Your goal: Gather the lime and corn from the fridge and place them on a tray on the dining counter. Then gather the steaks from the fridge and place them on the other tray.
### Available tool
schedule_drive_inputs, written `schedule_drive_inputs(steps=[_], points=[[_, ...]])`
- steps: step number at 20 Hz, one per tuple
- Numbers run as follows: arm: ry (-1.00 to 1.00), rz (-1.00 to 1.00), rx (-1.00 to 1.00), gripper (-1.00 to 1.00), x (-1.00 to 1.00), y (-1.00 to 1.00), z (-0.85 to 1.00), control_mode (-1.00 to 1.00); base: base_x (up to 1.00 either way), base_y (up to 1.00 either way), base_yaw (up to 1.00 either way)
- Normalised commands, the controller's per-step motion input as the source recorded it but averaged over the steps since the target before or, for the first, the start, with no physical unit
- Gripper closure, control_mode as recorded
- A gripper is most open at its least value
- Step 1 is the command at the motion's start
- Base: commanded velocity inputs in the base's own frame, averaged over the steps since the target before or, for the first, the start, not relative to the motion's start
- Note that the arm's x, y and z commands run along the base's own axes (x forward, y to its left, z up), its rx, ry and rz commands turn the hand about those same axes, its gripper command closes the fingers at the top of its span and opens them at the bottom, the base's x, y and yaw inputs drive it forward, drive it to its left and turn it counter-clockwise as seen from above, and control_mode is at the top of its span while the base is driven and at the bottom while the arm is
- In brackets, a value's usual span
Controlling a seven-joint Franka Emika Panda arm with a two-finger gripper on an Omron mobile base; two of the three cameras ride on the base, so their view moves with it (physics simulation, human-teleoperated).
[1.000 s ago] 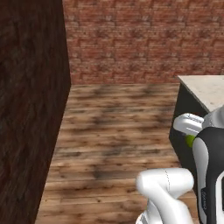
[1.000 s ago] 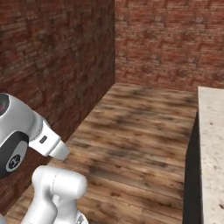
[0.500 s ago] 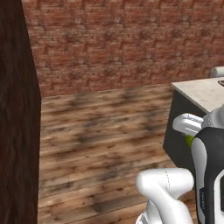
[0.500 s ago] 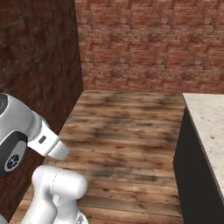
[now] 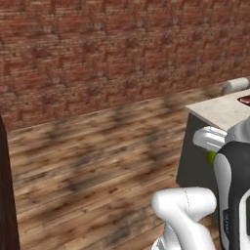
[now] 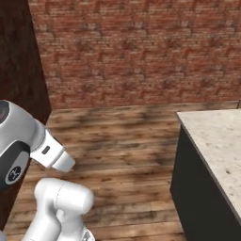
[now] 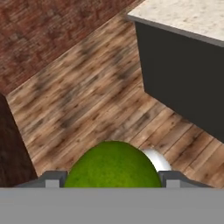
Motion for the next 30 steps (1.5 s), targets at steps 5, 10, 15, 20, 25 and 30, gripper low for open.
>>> schedule_drive_inputs(steps=[5,10,15,20,25,30], points=[[0.0,0.0,0.0,1.0,0.0,0.0,0.0,1.0,1.0,0.34,-0.38],[0.0,0.0,0.0,1.0,0.0,0.0,0.0,1.0,1.0,0.34,-0.37],[0.0,0.0,0.0,1.0,0.0,0.0,0.0,1.0,1.0,0.33,-0.37],[0.0,0.0,0.0,1.0,0.0,0.0,0.0,1.0,1.0,0.22,-0.36],[0.0,0.0,0.0,1.0,0.0,0.0,0.0,1.0,1.0,0.15,-0.34],[0.0,0.0,0.0,1.0,0.0,0.0,0.0,1.0,0.92,0.15,-0.38]])
